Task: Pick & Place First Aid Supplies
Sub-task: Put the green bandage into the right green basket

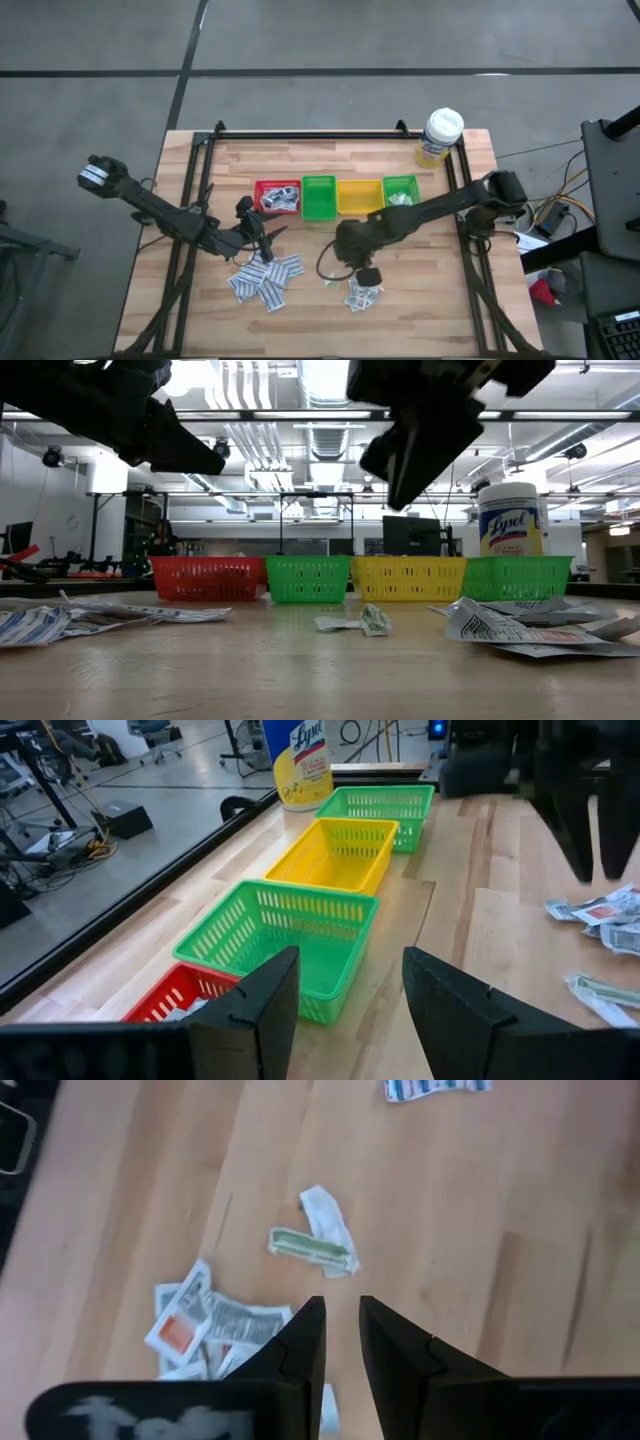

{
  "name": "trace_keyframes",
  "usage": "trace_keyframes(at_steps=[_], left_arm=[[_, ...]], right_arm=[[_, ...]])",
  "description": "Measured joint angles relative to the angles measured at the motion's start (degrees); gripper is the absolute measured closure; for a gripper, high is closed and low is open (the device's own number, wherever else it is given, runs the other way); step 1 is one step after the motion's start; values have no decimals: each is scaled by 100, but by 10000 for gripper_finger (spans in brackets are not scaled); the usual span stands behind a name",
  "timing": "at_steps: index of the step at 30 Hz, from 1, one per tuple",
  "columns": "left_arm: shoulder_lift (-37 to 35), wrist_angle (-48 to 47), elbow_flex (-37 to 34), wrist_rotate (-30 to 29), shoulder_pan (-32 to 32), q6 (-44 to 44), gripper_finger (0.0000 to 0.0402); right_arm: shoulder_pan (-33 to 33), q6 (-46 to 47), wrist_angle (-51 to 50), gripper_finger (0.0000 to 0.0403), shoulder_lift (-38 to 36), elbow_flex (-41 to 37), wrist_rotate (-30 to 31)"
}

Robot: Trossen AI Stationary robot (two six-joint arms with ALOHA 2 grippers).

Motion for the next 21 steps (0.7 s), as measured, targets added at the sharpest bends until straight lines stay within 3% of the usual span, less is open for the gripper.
trace_keyframes(at_steps=[8, 21], left_arm=[[0, -110, 0, 2, 1, -2, 221], [0, -207, 0, -1, 0, 2, 221]], right_arm=[[-9, 16, -228, 342, 860, 660, 0], [0, 192, -213, 342, 1381, 691, 7]])
